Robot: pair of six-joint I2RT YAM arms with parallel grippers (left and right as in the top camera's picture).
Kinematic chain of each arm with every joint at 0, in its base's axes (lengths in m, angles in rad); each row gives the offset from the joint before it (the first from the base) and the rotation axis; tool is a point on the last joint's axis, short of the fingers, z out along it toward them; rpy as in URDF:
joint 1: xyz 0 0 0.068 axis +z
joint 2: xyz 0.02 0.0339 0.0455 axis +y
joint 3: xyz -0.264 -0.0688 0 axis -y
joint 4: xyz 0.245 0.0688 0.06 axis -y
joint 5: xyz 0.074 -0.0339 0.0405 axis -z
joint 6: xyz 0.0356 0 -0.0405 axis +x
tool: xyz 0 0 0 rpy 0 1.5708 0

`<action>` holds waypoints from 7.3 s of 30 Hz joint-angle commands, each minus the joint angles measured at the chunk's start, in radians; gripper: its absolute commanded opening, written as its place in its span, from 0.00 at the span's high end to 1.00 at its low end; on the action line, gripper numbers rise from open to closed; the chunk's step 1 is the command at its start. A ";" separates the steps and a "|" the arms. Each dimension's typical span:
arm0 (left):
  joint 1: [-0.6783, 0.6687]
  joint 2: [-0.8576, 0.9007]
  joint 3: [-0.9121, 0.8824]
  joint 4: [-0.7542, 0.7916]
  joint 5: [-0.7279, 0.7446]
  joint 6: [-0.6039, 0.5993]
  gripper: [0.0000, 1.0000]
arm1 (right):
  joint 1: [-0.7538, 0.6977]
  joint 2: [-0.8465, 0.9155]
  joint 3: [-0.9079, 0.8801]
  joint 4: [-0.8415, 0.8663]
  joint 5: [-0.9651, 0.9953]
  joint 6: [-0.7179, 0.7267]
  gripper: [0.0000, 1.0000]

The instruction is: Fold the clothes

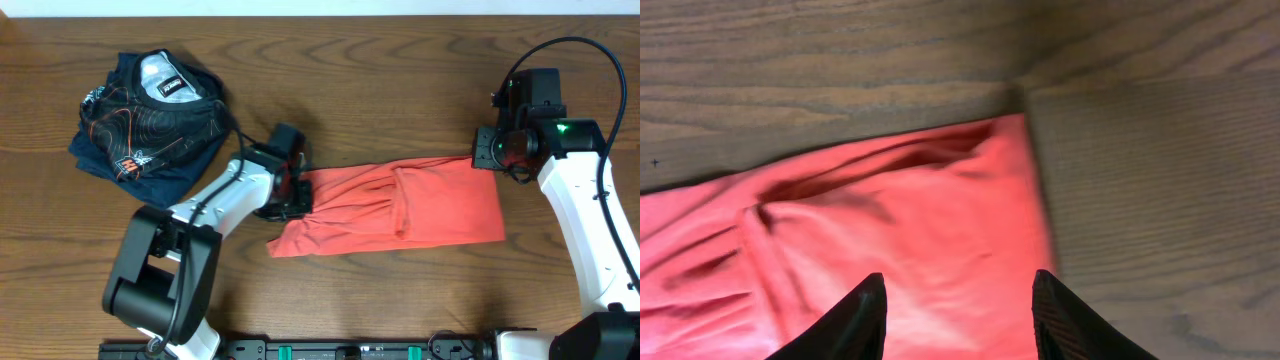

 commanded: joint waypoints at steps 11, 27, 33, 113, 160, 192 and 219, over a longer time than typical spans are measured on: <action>0.362 -0.181 0.163 -0.142 -0.034 0.058 0.94 | -0.005 0.003 -0.006 0.000 0.033 -0.002 0.53; -0.017 -0.196 0.180 0.001 0.377 -0.018 0.94 | -0.005 0.037 -0.007 -0.001 0.033 -0.002 0.53; -0.181 -0.196 0.179 0.057 0.132 -0.087 0.93 | -0.005 0.037 -0.008 -0.004 0.033 -0.002 0.53; -0.156 0.162 0.179 0.251 -0.028 -0.011 0.65 | 0.217 0.450 -0.008 0.033 -0.253 -0.026 0.56; -0.053 0.180 0.180 0.287 0.296 0.011 0.07 | 0.205 0.450 -0.008 0.054 0.003 0.010 0.50; 0.074 -0.011 0.228 0.170 -0.029 0.197 0.94 | 0.144 0.335 0.032 0.021 -0.005 0.014 0.47; 0.628 -0.269 0.229 0.567 -0.259 0.343 0.94 | 0.064 0.131 0.033 -0.007 -0.005 0.014 0.42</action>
